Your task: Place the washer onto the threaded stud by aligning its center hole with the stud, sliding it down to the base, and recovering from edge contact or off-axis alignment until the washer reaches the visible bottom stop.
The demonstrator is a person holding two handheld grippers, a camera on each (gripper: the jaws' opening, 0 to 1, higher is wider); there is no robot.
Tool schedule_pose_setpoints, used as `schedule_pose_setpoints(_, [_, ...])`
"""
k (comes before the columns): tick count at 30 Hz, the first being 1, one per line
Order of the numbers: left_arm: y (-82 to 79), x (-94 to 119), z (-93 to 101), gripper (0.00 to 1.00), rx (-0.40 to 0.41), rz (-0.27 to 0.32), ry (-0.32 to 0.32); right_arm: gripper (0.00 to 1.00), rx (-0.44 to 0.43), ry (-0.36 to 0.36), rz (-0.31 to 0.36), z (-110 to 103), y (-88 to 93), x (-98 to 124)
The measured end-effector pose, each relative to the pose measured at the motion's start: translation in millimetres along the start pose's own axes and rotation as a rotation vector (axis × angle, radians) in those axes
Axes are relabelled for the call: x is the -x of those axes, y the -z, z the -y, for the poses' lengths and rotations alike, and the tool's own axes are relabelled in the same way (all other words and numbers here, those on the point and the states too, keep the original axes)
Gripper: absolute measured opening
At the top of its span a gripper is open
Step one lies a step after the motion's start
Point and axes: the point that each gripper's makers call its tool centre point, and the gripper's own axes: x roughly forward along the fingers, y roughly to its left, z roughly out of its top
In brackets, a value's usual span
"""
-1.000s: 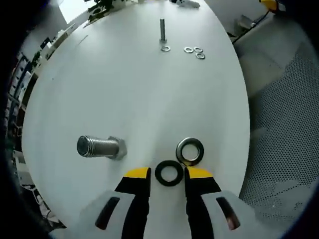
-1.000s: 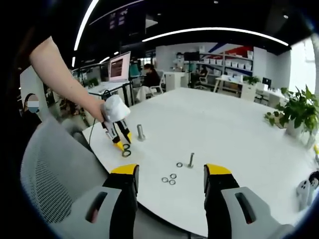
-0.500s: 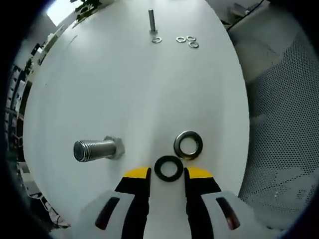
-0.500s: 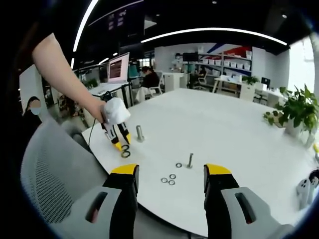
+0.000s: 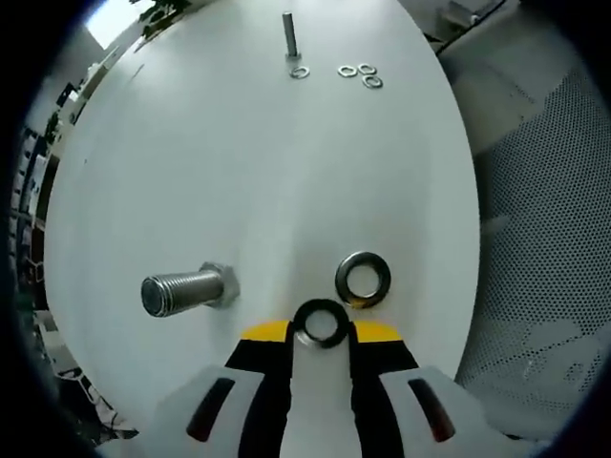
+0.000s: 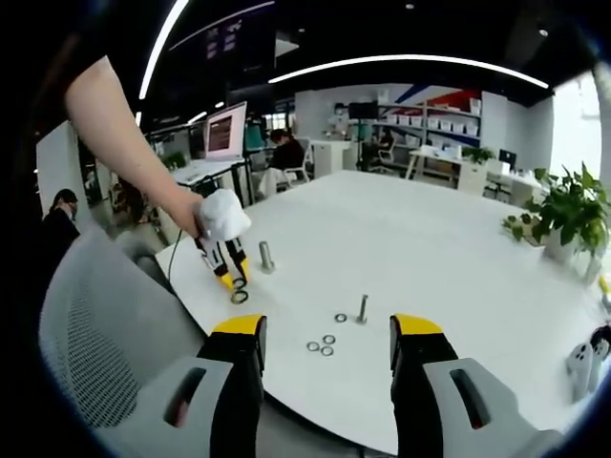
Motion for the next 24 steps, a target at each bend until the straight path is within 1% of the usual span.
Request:
schedule_pose_setpoints(3, [-0.1, 1.2, 0.3, 0.20, -0.001, 0.004, -0.003, 0.54, 0.001, 0.004, 0.000, 0.7, 0.0, 0.1])
schedule_pose_setpoints(9, [1.4, 0.4, -0.7, 0.19, 0.030, 0.017, -0.008, 0.54, -0.002, 0.008, -0.006, 1.5, 1.3, 0.1])
schedule_pose_setpoints(11, [2.3, 0.8, -1.8, 0.19, 0.052, 0.020, -0.007, 0.54, -0.003, 0.008, -0.008, 1.6, 1.7, 0.1])
schedule_pose_setpoints(13, [3.1, 1.1, -2.3, 0.19, 0.097, 0.020, -0.008, 0.54, -0.003, 0.009, -0.007, 1.9, 1.4, 0.1])
schedule_pose_setpoints(16, [4.0, 0.7, -2.6, 0.19, 0.114, 0.022, -0.014, 0.54, -0.005, 0.010, -0.007, 2.2, 1.4, 0.1])
schedule_pose_setpoints(18, [4.2, 1.0, -3.3, 0.19, 0.151, 0.033, -0.022, 0.54, -0.002, 0.008, -0.007, 1.8, 1.2, -0.2])
schedule_pose_setpoints(22, [6.3, 2.2, -7.3, 0.19, 0.187, 0.055, -0.051, 0.54, 0.003, 0.003, -0.013, 0.5, 2.4, -0.6])
schedule_pose_setpoints(24, [7.4, 2.9, -8.9, 0.19, 0.200, 0.064, -0.055, 0.54, 0.001, 0.004, -0.015, 0.7, 2.8, -0.6])
